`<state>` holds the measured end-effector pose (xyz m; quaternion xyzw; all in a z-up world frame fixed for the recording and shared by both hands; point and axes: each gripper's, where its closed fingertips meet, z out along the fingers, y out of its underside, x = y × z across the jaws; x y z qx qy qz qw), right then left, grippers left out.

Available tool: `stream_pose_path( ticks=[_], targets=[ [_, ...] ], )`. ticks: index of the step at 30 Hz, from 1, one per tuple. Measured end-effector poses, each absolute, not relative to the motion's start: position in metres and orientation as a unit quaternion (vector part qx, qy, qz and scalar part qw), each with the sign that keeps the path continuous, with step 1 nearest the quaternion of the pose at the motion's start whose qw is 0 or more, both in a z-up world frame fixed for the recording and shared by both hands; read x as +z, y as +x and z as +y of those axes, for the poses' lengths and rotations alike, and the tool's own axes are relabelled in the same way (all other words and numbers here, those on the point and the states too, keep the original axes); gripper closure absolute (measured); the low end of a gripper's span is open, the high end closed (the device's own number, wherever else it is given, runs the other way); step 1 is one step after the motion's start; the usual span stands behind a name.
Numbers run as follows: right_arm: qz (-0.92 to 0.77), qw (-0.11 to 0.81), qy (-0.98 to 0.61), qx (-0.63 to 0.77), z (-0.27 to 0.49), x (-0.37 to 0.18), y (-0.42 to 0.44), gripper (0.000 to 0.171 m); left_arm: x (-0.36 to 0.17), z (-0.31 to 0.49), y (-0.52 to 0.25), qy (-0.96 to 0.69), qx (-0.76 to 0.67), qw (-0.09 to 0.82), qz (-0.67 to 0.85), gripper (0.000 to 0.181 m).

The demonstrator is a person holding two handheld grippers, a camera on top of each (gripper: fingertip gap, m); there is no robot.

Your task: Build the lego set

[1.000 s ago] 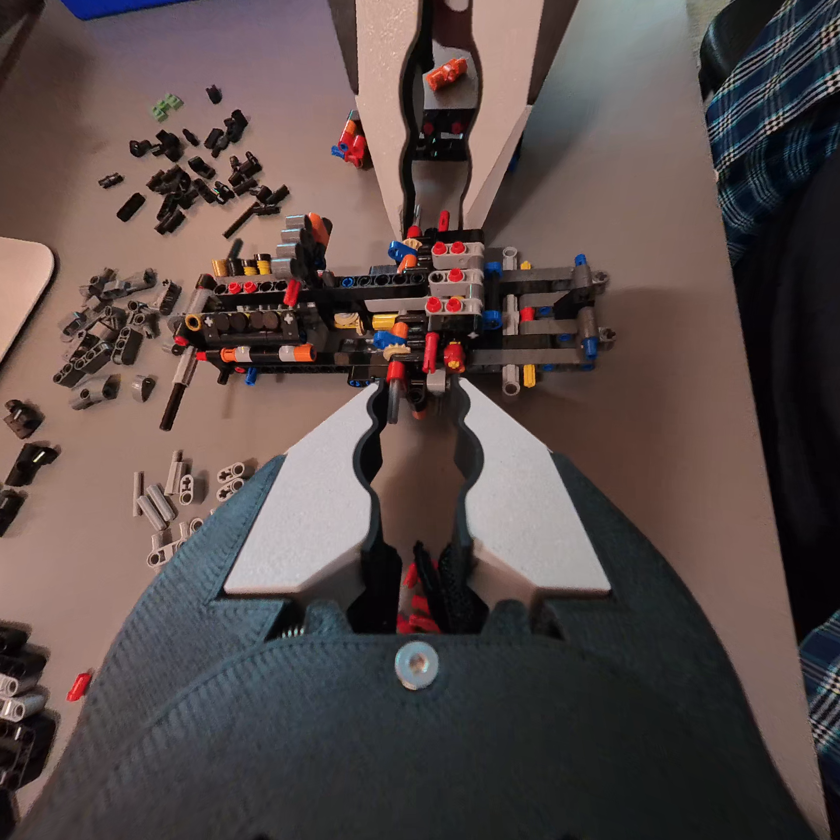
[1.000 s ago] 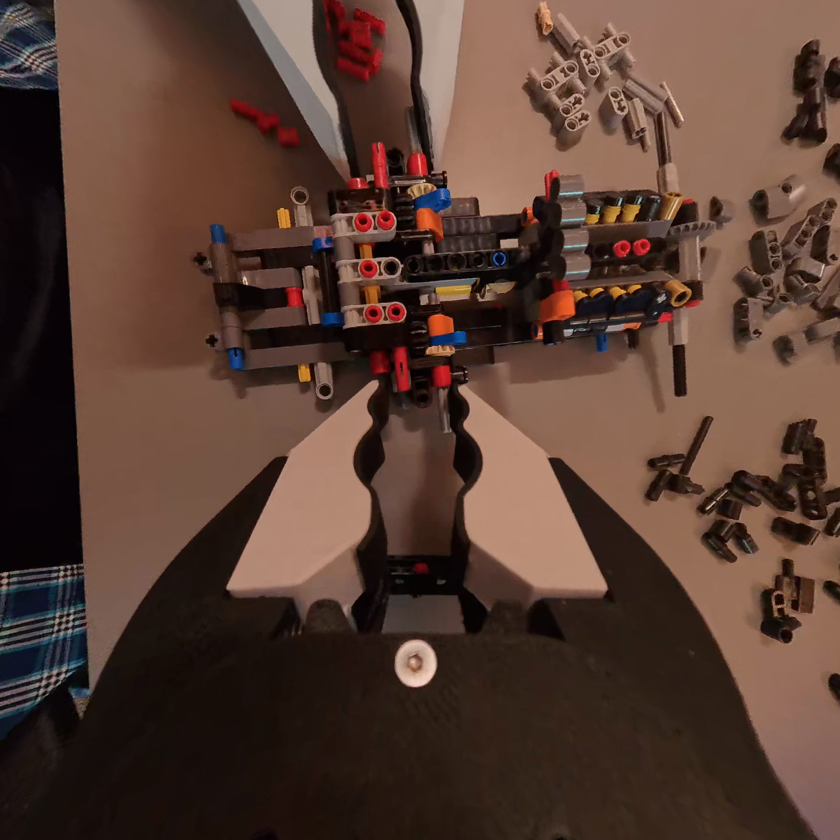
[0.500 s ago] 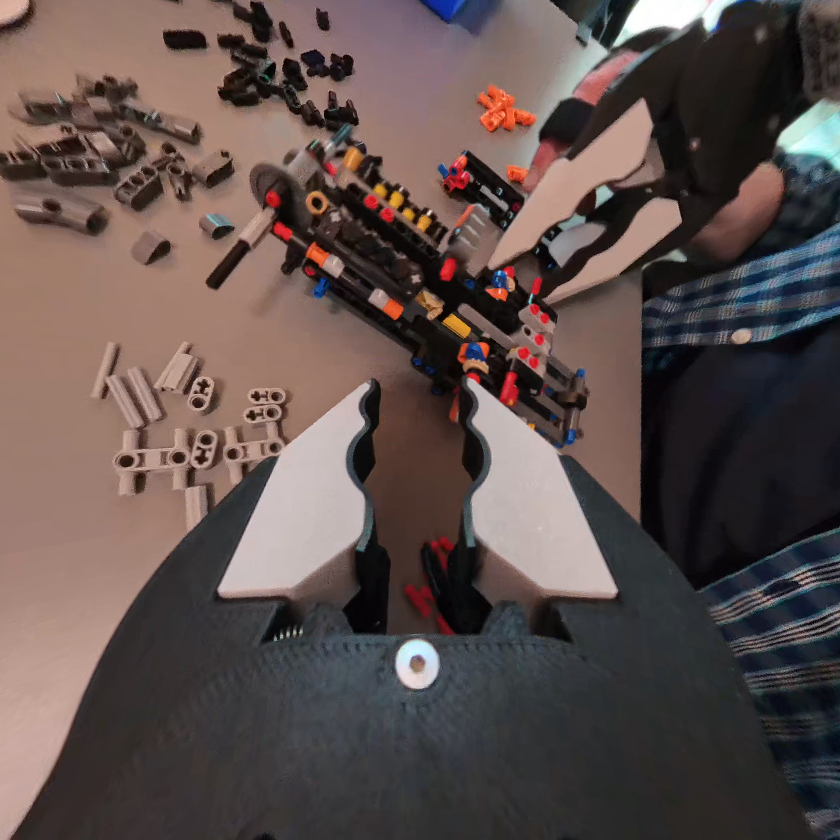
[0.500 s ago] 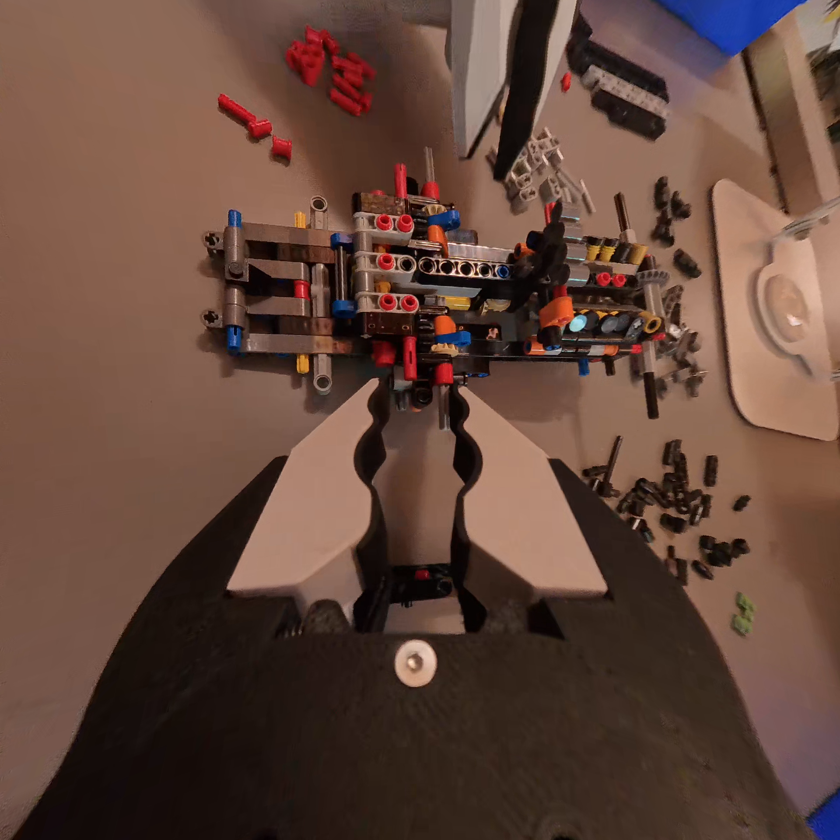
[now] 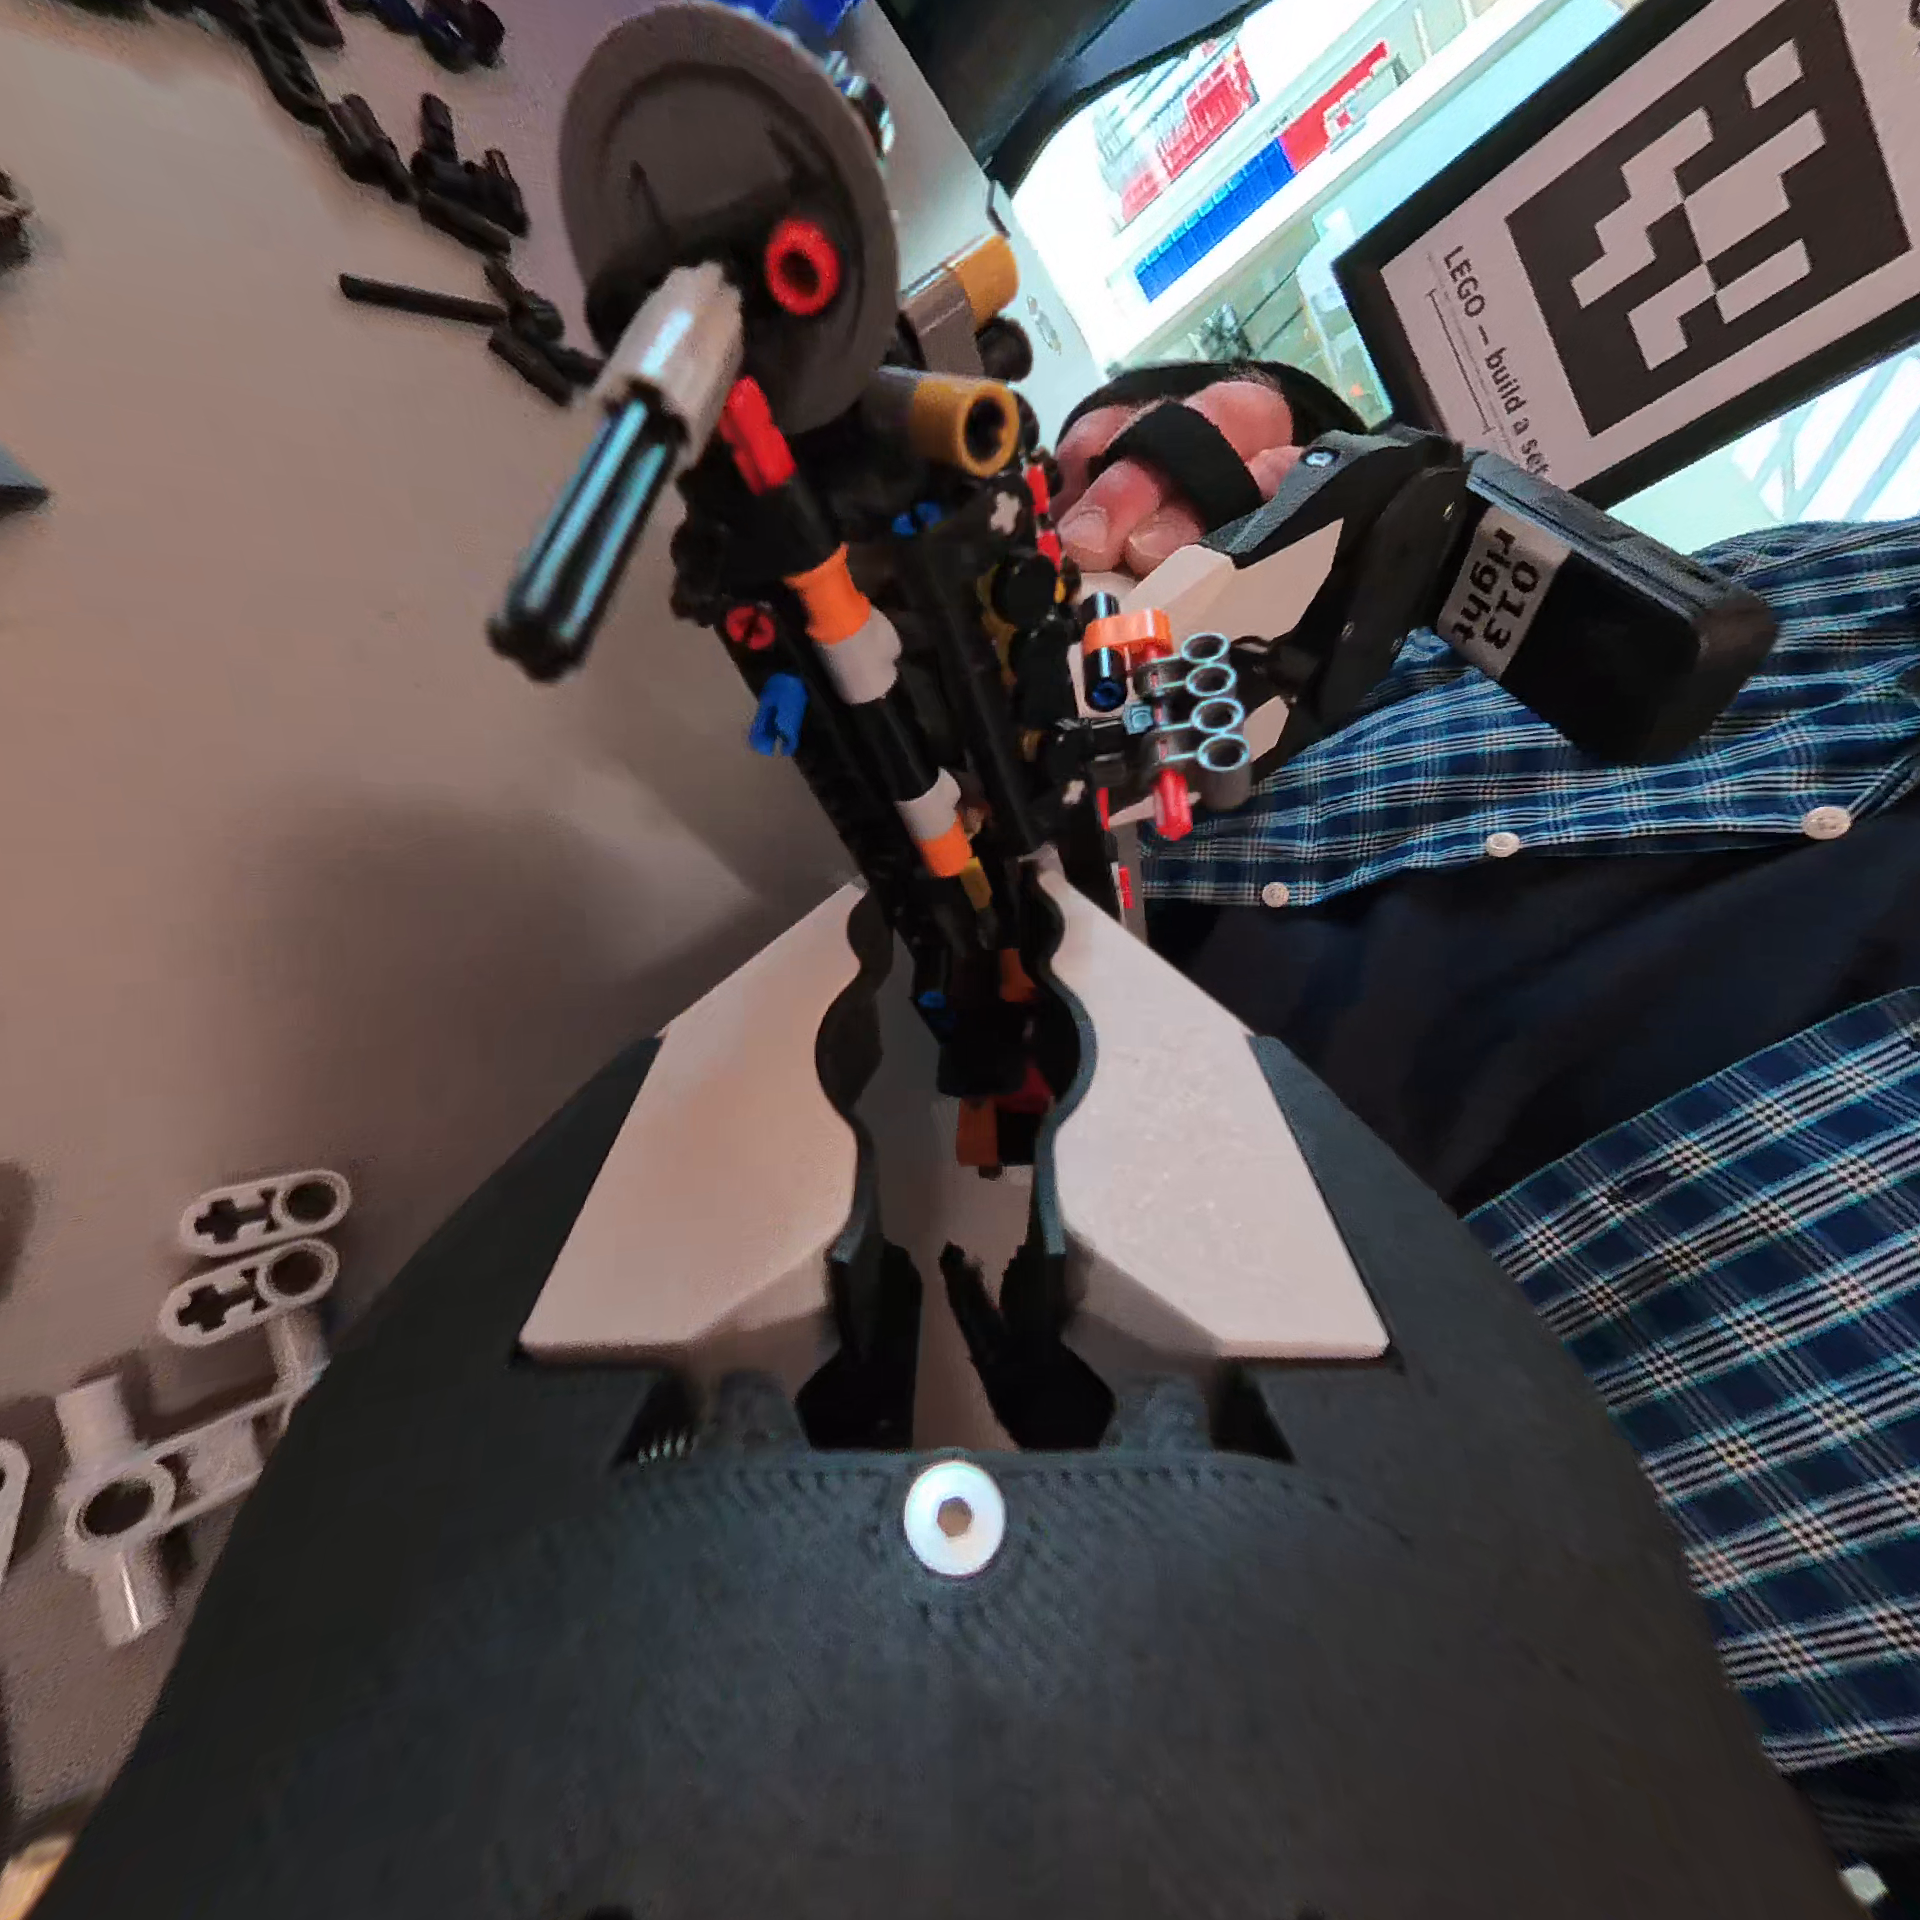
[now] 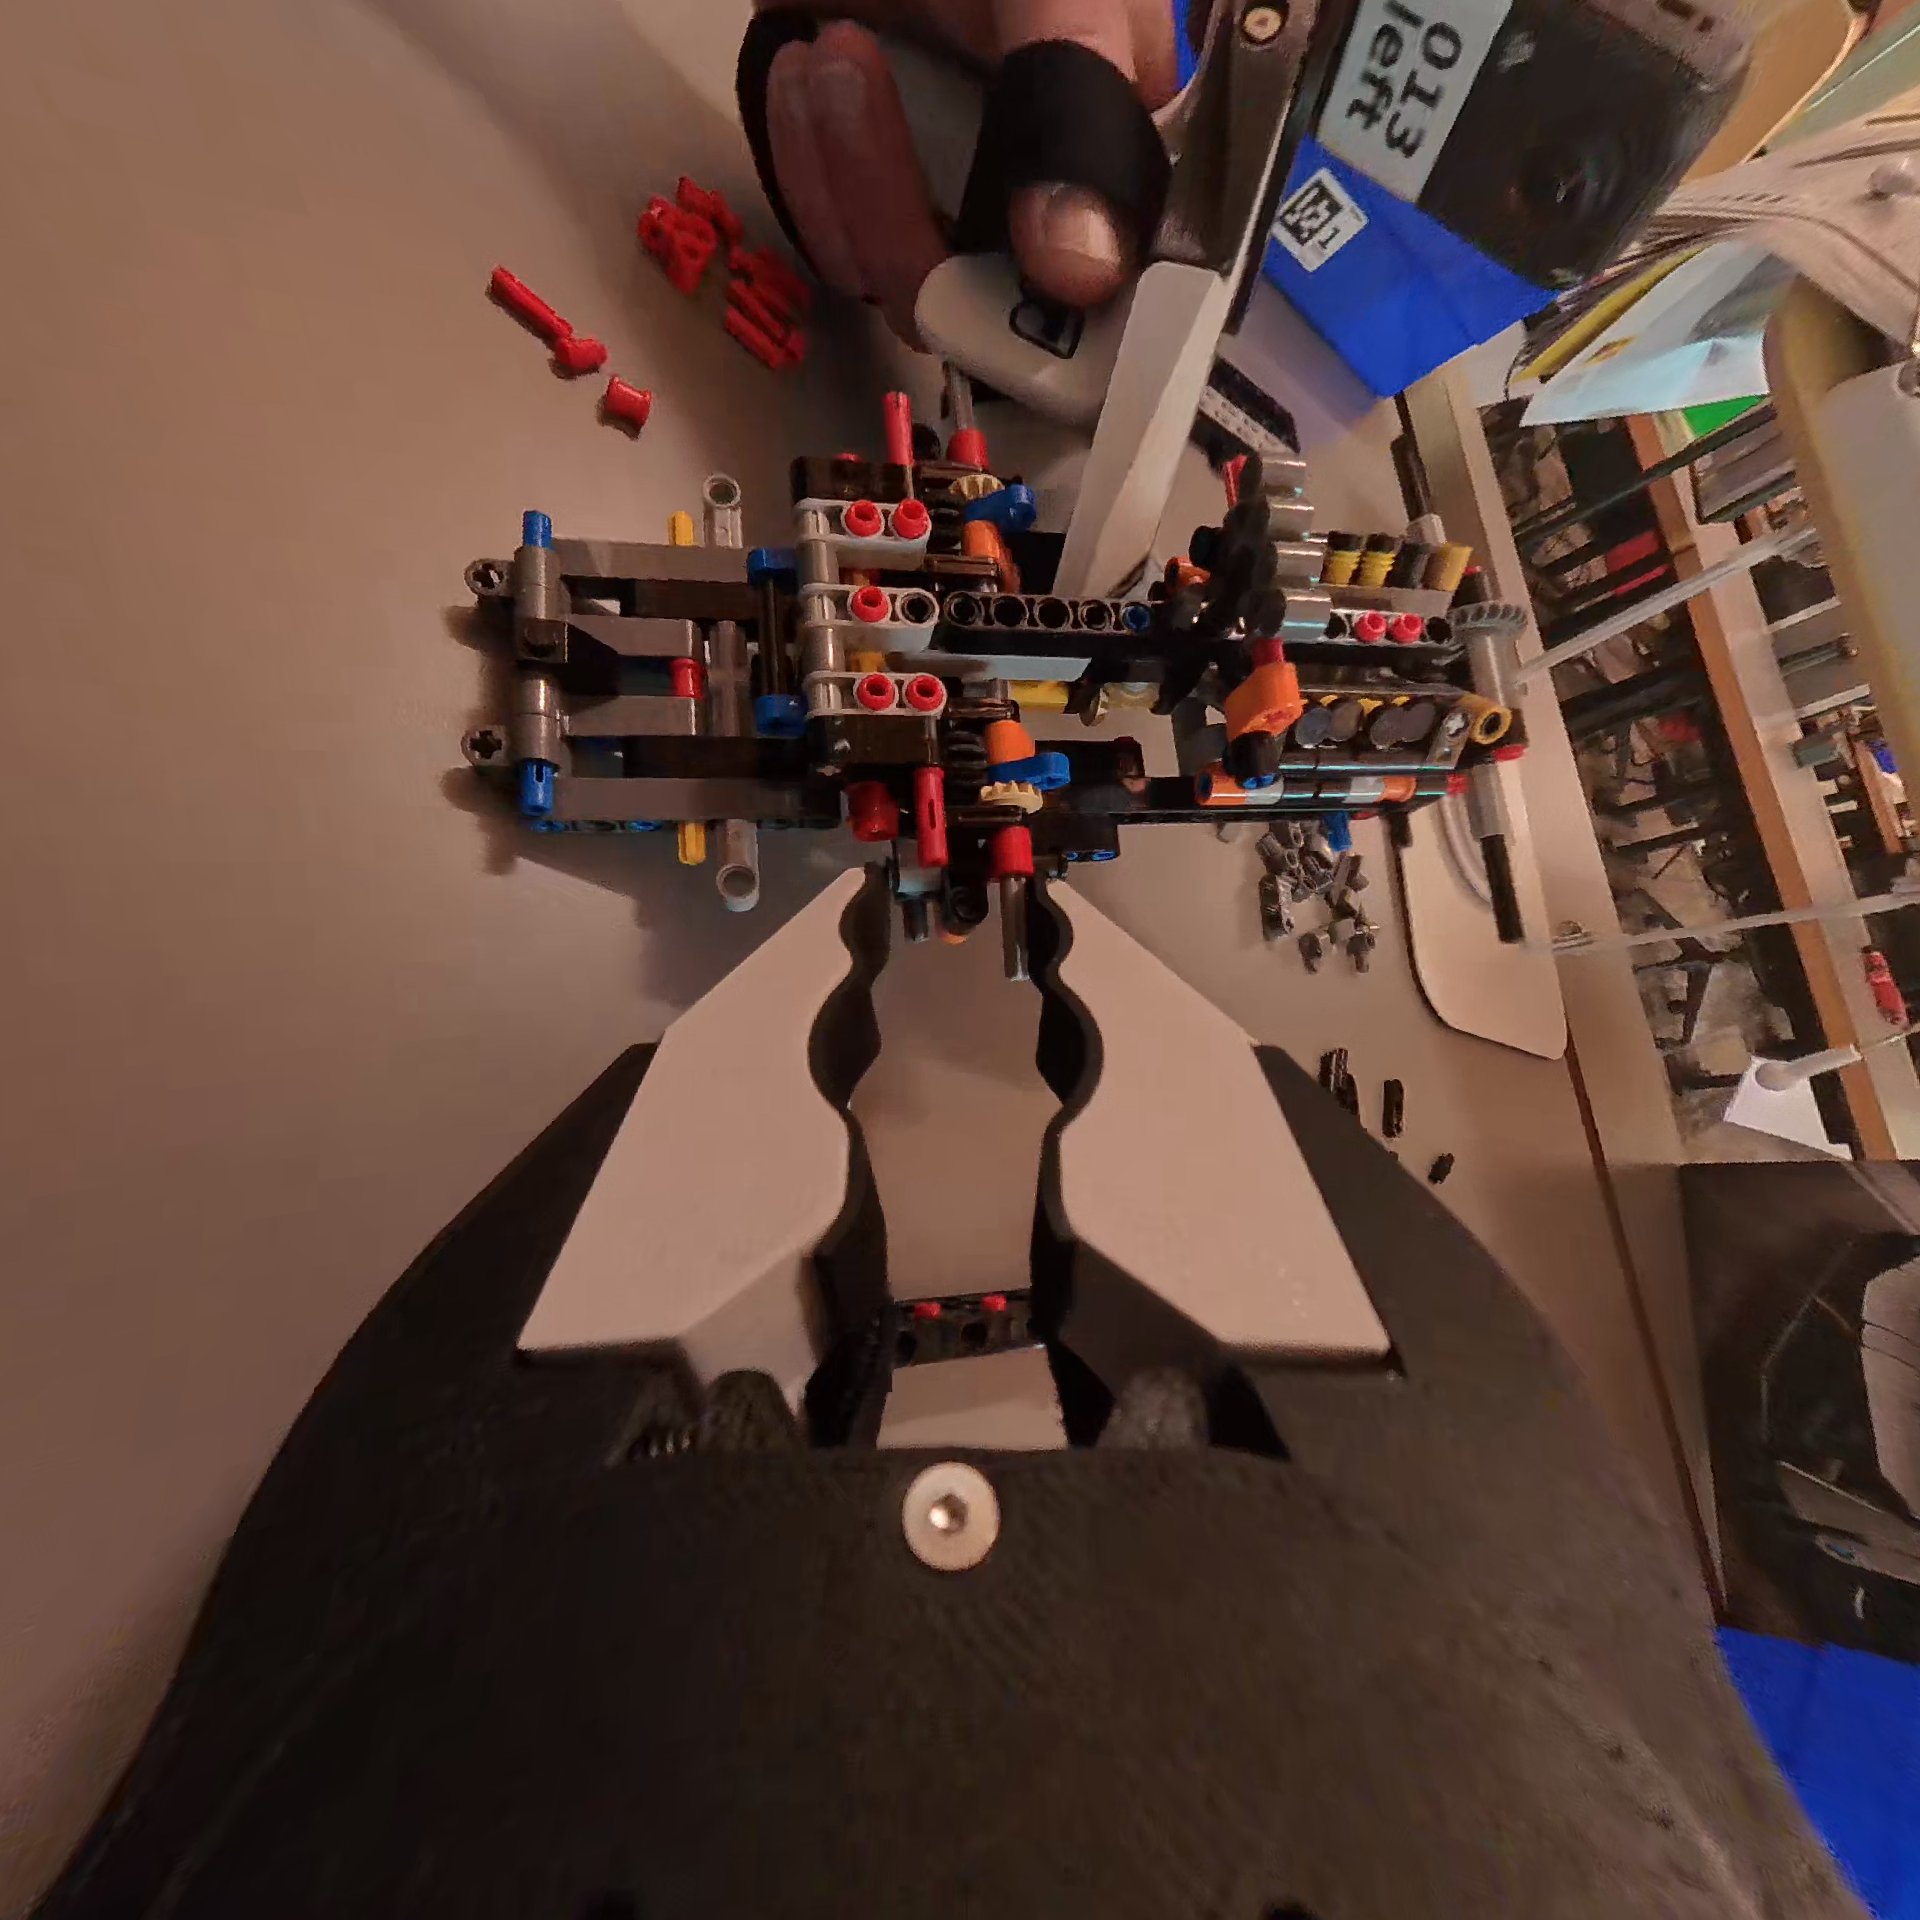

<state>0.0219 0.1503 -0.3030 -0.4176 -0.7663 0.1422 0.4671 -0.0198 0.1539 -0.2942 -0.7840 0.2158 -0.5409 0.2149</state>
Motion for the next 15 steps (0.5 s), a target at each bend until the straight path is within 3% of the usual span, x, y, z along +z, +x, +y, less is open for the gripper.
stream_pose_path(
  ticks=[1,5,11,15],
  targets=[
    [-0.762,0.469,-0.42,0.147,0.151,-0.302,0.022,0.147,-0.293,0.156,-0.02,-0.78,-0.547,0.218,0.211,0.162],
    [-0.749,0.464,-0.434,0.189,0.154,-0.286,0.027,0.135,-0.292,0.157,-0.019,-0.777,-0.553,0.221,0.204,0.17],
    [-0.707,0.445,-0.467,0.29,0.179,-0.244,0.041,0.141,-0.284,0.156,-0.016,-0.78,-0.539,0.232,0.218,0.171],
    [-0.682,0.439,-0.48,0.334,0.201,-0.222,0.034,0.128,-0.28,0.154,-0.014,-0.779,-0.536,0.234,0.225,0.172]
  ],
)
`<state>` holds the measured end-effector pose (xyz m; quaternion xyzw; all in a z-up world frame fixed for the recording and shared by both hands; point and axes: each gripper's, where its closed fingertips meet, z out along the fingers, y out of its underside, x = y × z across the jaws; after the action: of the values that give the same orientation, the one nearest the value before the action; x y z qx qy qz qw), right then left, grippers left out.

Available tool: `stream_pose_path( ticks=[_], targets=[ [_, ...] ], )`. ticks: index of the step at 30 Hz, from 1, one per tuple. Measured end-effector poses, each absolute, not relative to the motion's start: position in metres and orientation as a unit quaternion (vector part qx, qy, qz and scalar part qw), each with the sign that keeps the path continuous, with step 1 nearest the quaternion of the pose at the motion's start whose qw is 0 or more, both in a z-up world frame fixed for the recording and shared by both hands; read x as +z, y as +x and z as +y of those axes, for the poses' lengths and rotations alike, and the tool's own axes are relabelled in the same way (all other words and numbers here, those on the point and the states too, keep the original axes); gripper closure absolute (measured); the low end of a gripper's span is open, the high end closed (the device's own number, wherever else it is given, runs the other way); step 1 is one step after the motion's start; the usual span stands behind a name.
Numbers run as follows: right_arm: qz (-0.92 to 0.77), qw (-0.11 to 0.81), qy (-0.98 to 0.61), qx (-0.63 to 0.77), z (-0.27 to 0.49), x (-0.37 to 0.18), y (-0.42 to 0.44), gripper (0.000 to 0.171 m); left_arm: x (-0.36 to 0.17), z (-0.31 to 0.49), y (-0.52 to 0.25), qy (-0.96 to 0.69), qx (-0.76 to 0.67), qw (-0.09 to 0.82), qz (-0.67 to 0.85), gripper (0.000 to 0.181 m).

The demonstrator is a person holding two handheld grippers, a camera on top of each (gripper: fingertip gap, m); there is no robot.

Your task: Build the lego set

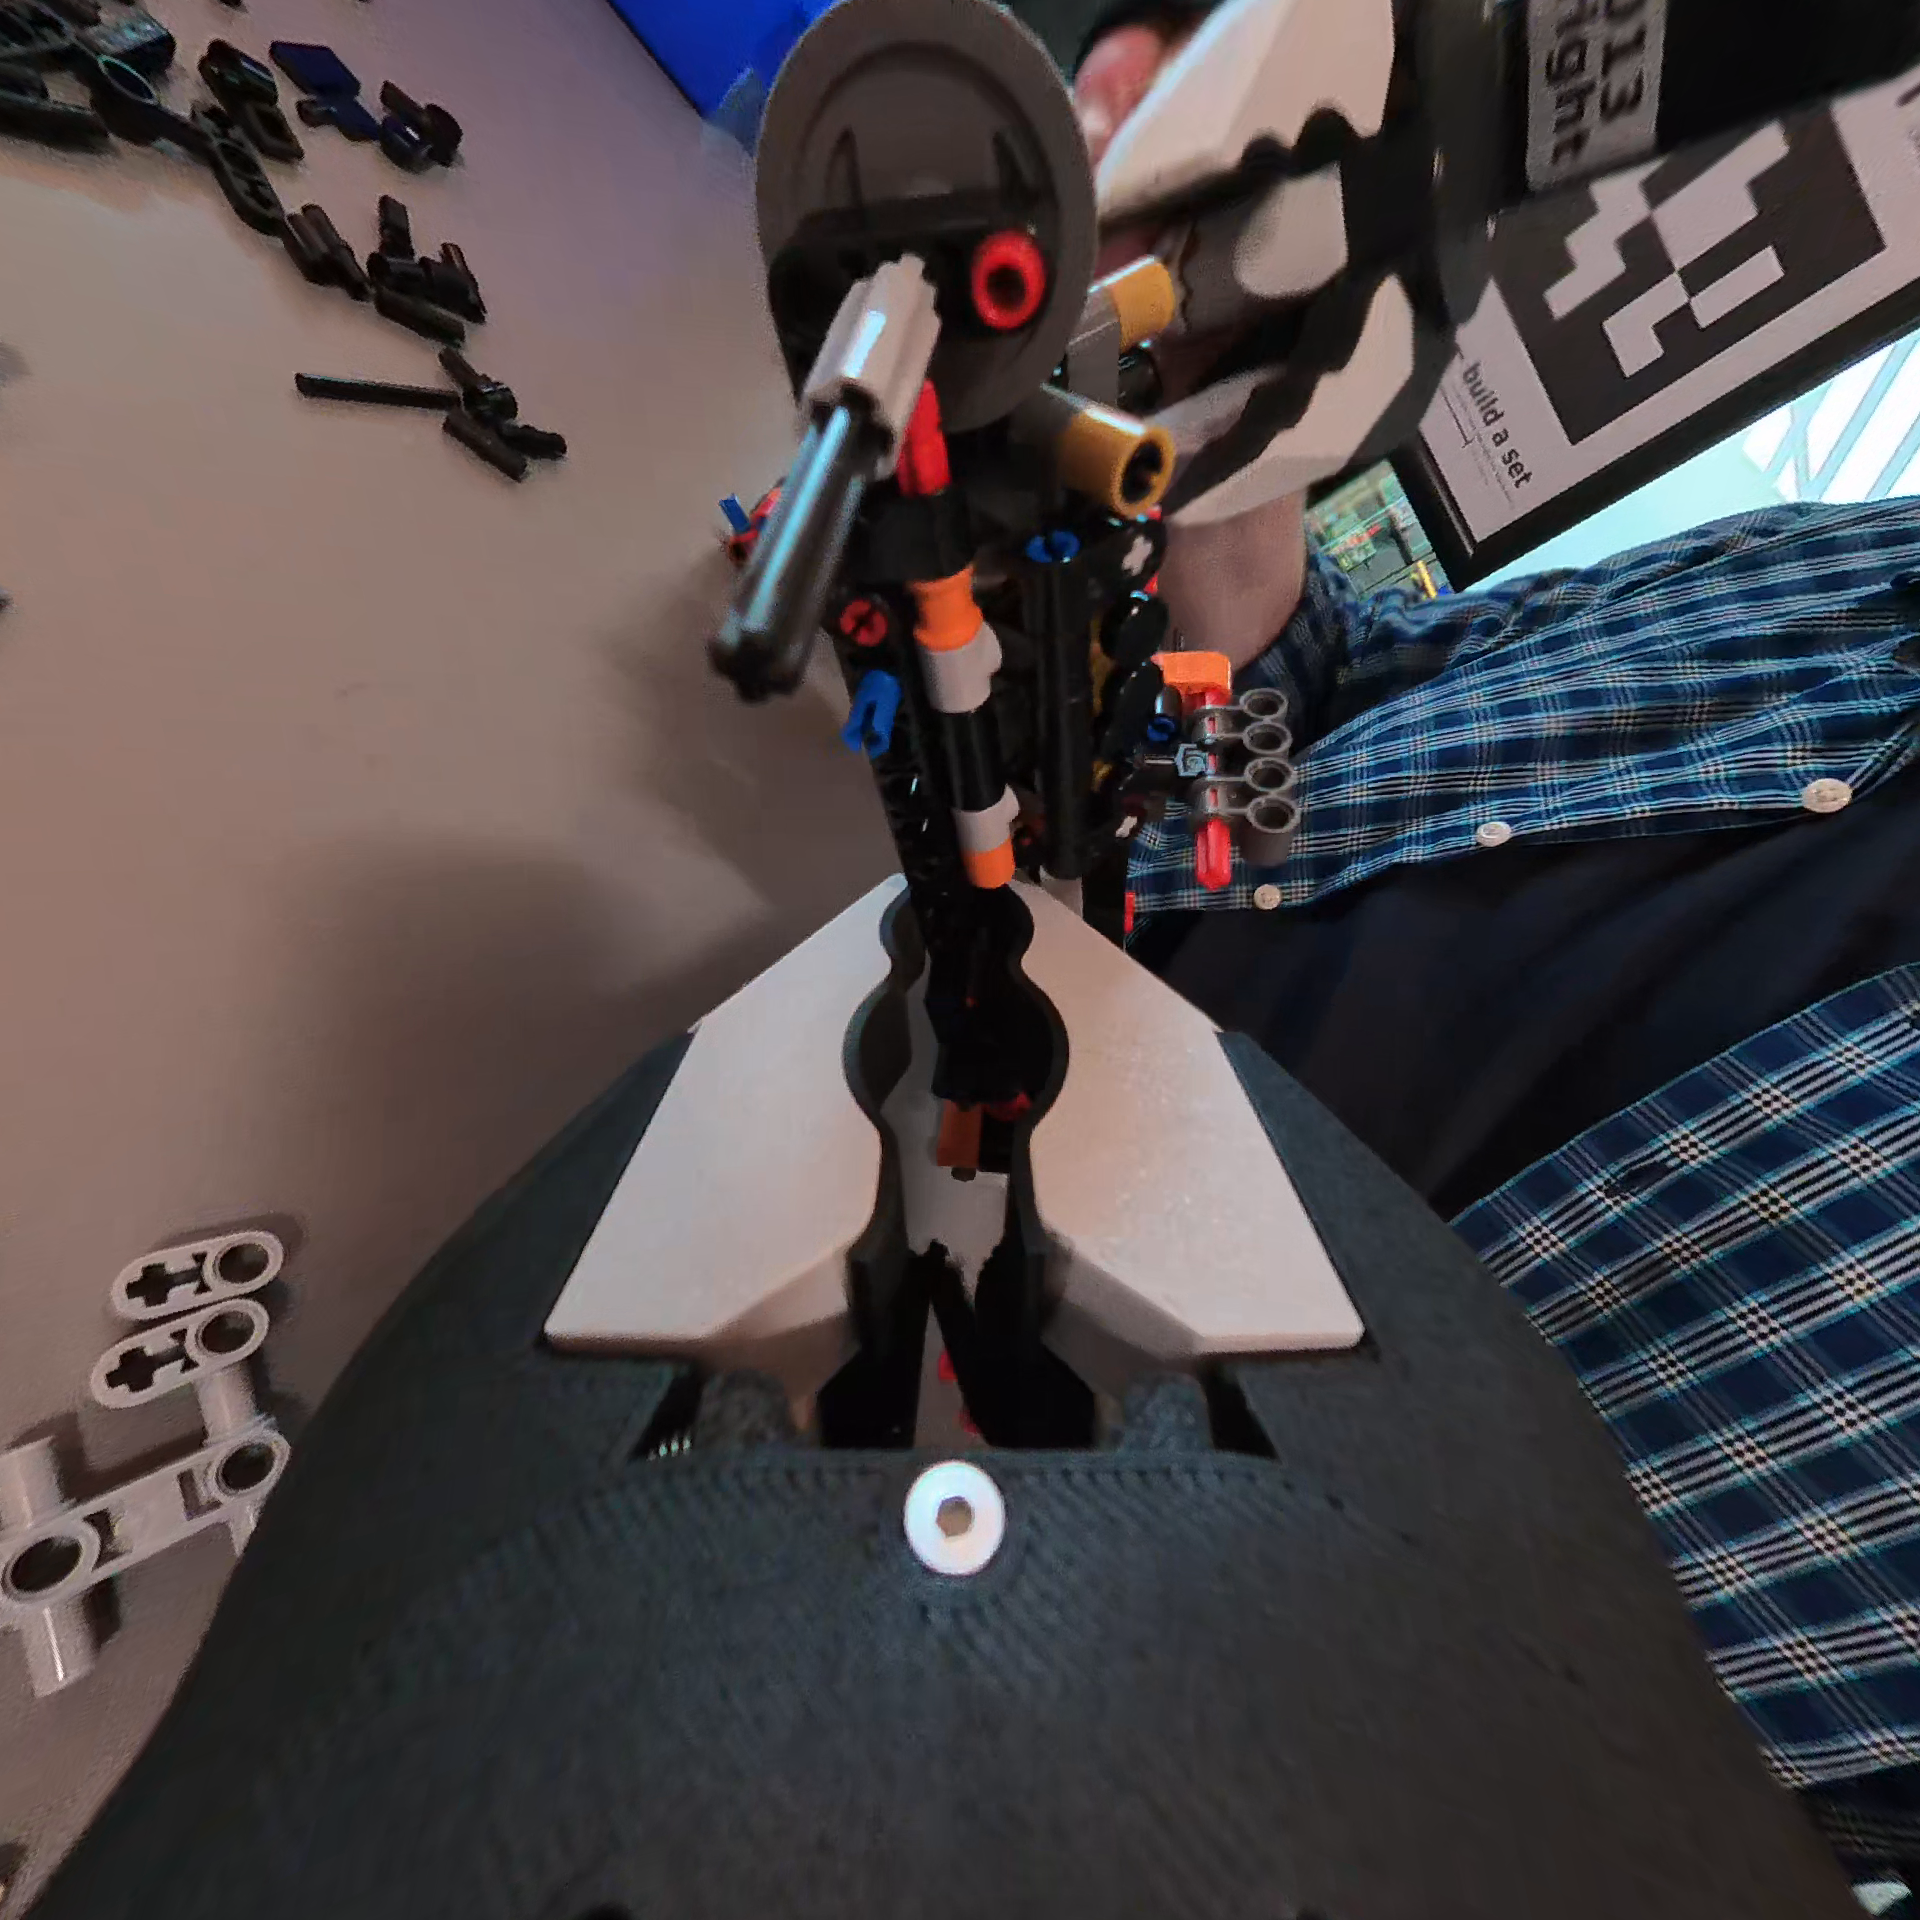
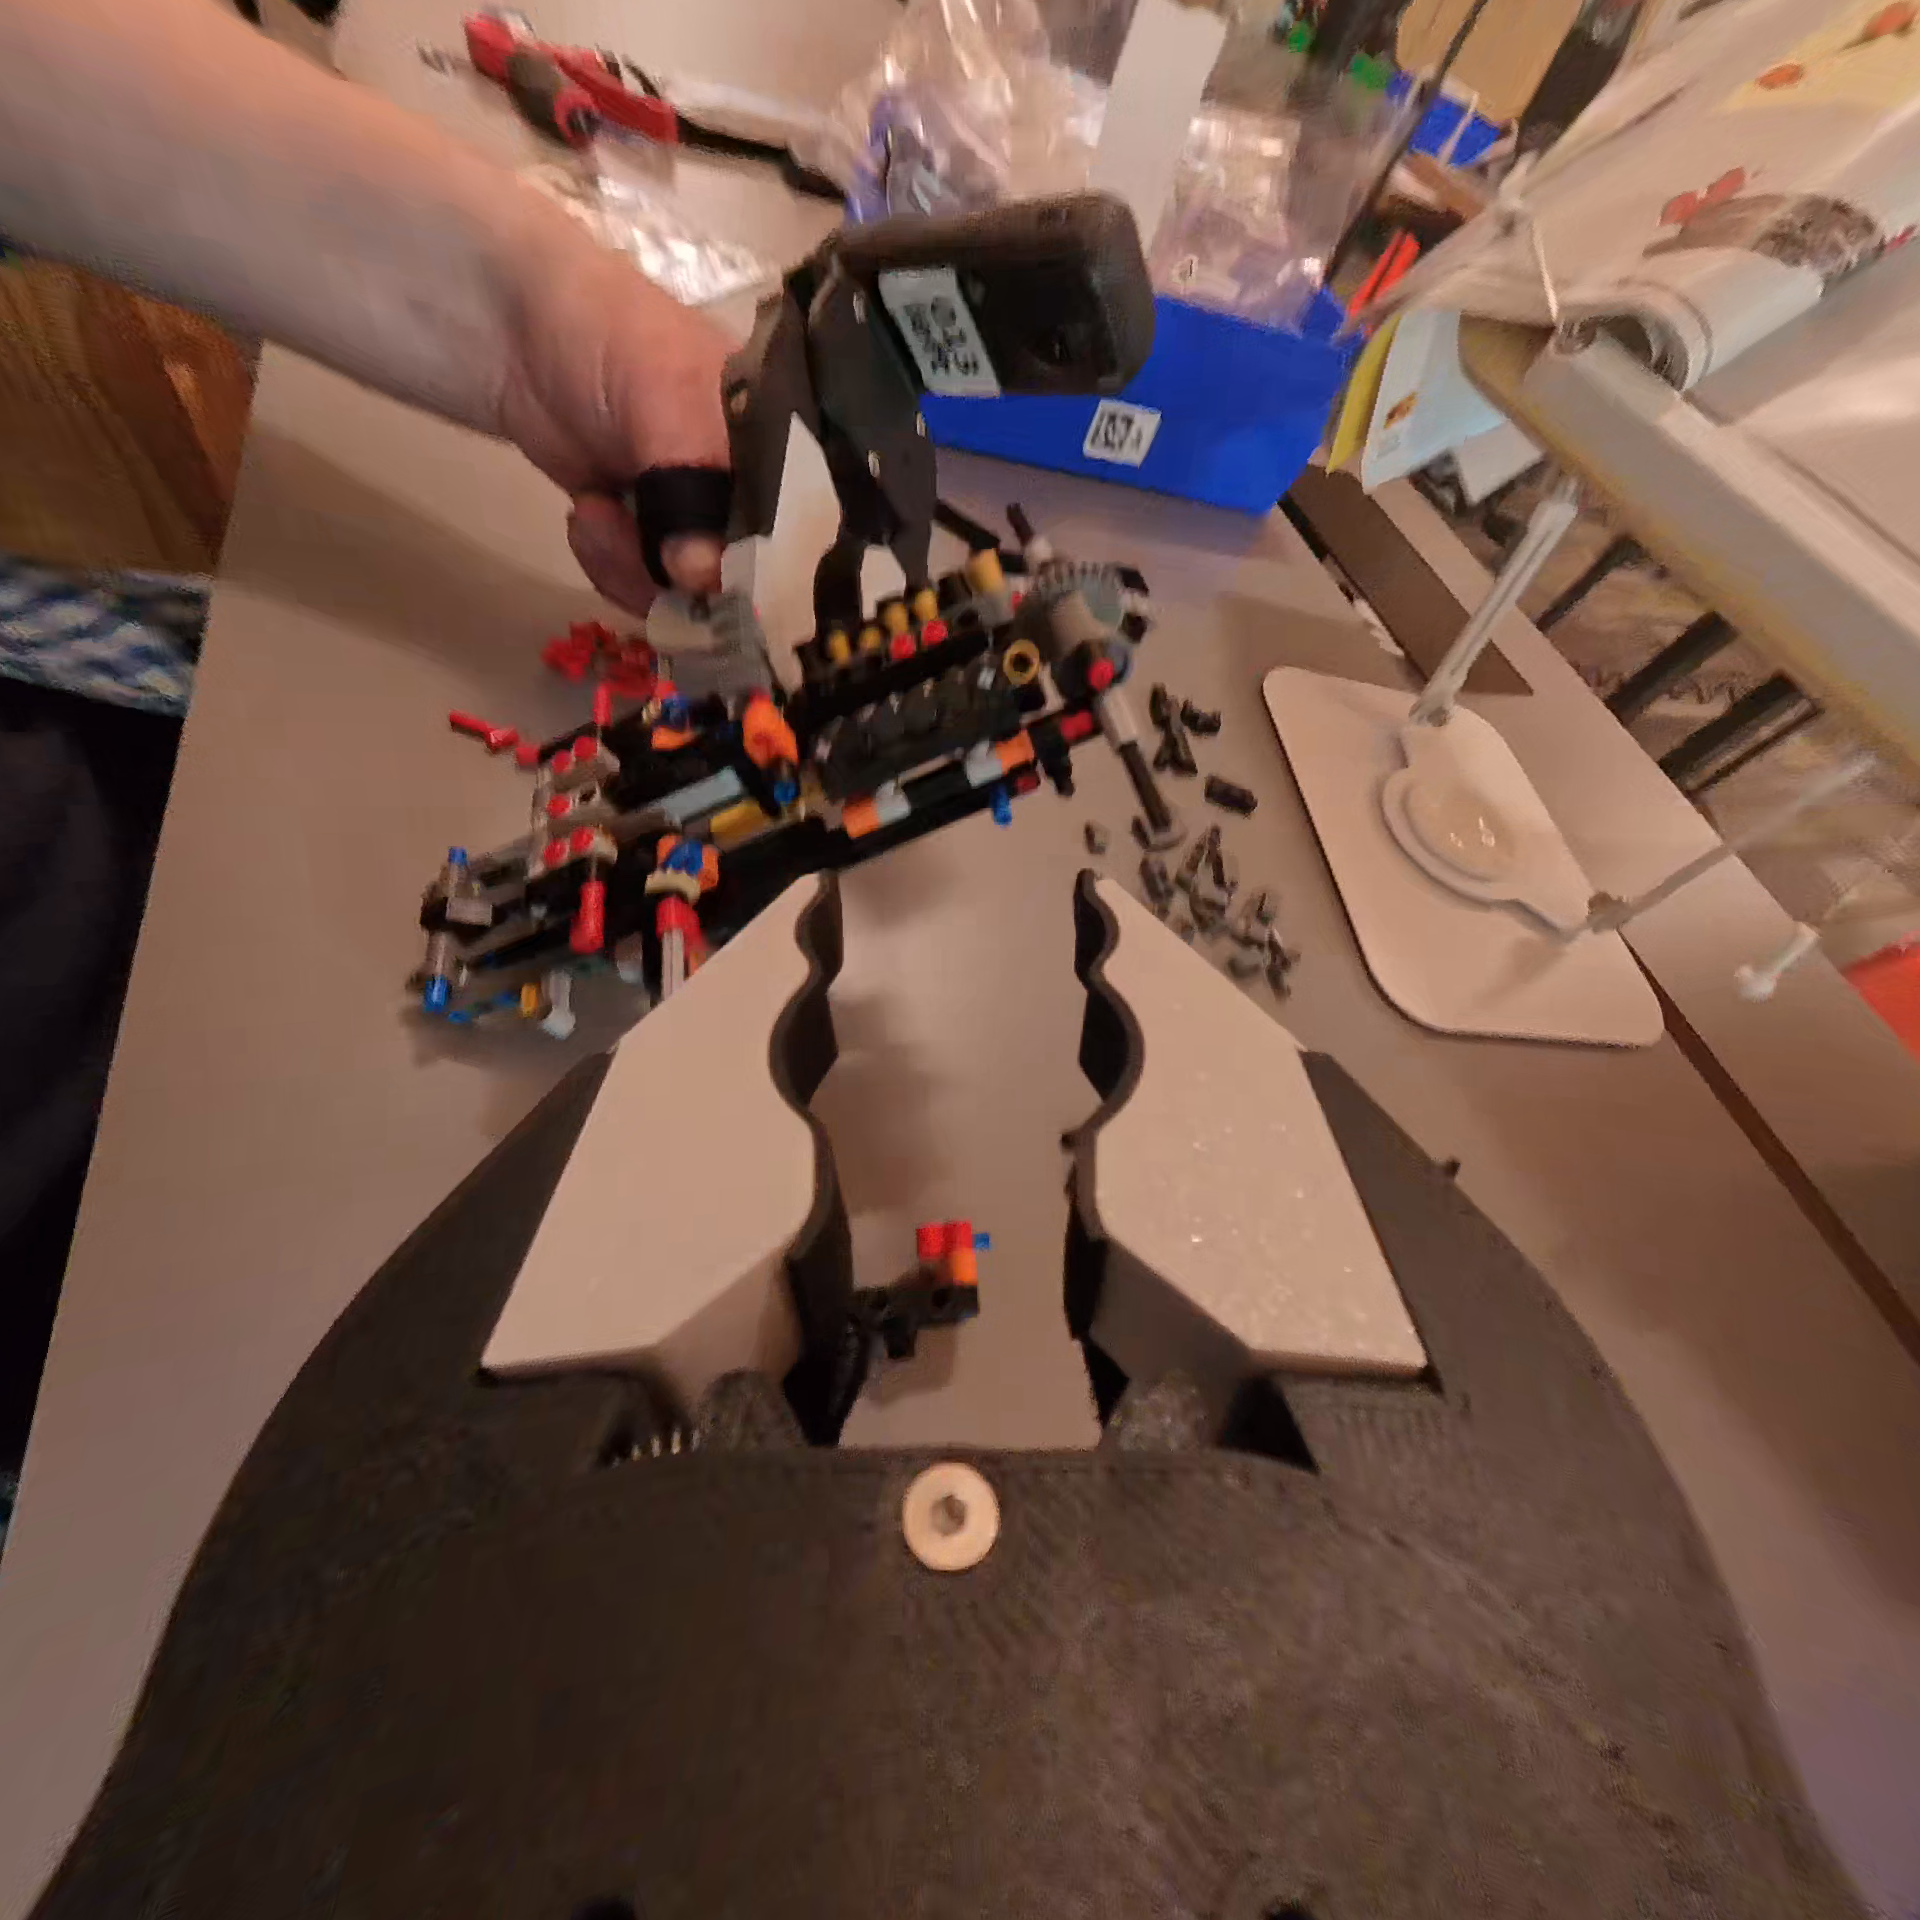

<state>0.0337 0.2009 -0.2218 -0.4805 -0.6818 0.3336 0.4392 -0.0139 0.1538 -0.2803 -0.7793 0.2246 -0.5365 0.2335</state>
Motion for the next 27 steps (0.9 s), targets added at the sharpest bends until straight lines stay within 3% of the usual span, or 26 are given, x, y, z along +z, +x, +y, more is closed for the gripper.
stream_pose_path(
  ticks=[6,9,11,17,24,27],
  targets=[
    [-0.69,0.368,-0.465,0.414,0.2,-0.196,0.006,0.097,-0.277,0.156,-0.008,-0.786,-0.526,0.227,0.232,0.173],
    [-0.699,0.308,-0.455,0.457,0.199,-0.185,-0.004,0.092,-0.278,0.161,-0.006,-0.797,-0.517,0.217,0.224,0.173],
    [-0.702,0.276,-0.464,0.464,0.203,-0.185,-0.012,0.074,-0.278,0.167,-0.005,-0.805,-0.51,0.217,0.214,0.173],
    [-0.74,0.239,-0.454,0.435,0.203,-0.199,-0.028,0.055,-0.278,0.177,-0.004,-0.819,-0.489,0.225,0.2,0.173],
    [-0.772,0.23,-0.437,0.402,0.191,-0.21,-0.029,0.059,-0.28,0.179,-0.003,-0.821,-0.485,0.233,0.19,0.173],
    [-0.783,0.216,-0.421,0.403,0.181,-0.212,-0.024,0.078,-0.283,0.181,-0.005,-0.822,-0.488,0.233,0.18,0.172]
  ],
)
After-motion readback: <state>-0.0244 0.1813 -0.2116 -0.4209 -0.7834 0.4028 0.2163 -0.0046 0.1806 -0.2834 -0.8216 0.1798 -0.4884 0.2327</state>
